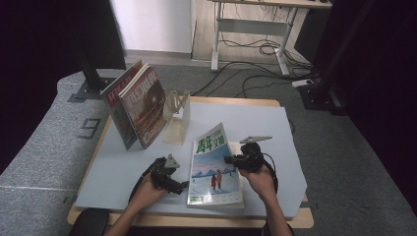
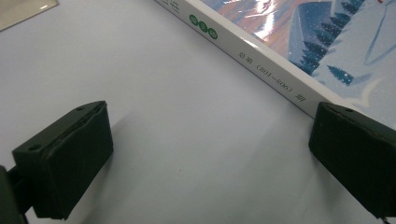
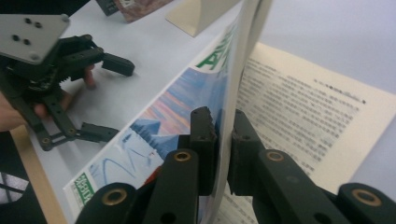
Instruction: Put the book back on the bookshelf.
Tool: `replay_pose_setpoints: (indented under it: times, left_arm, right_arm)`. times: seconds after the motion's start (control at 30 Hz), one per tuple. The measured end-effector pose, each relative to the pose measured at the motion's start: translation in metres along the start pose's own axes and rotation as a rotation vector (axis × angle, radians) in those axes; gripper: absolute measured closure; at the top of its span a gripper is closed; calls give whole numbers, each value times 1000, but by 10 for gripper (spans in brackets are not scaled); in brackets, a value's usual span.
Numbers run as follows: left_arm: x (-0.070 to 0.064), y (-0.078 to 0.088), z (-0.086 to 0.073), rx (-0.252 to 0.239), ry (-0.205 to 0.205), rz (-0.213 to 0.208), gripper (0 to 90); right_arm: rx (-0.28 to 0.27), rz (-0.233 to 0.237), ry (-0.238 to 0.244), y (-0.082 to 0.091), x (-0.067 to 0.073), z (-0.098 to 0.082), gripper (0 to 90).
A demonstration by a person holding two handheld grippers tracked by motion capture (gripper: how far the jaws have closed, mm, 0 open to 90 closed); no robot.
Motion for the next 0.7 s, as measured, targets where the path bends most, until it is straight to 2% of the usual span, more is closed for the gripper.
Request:
replay_pose_setpoints:
  times: [0.23, 0.33, 0.5, 0.7]
  left_arm:
    - [0, 0, 0, 0, 0, 0, 0]
    - [0, 0, 0, 0, 1, 0, 0]
    - [0, 0, 0, -2, 2, 0, 0]
    - [0, 0, 0, 0, 2, 0, 0]
  right_arm:
    - [16, 23, -64, -8, -20, -21, 765]
    - [28, 28, -78, -11, -27, -28, 697]
    - [49, 55, -62, -14, -33, -43, 566]
    - [58, 123, -46, -10, -34, -54, 512]
Point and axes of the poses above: each handheld gripper's, and its own axes: y roughly backward along the jaws, z roughly out of its top, x roughly to its left, the point moved 8 cm from there along -y, roughly forward along the jaws, and after that the axes turned 3 degrees about -z, right-handed, at the moved point
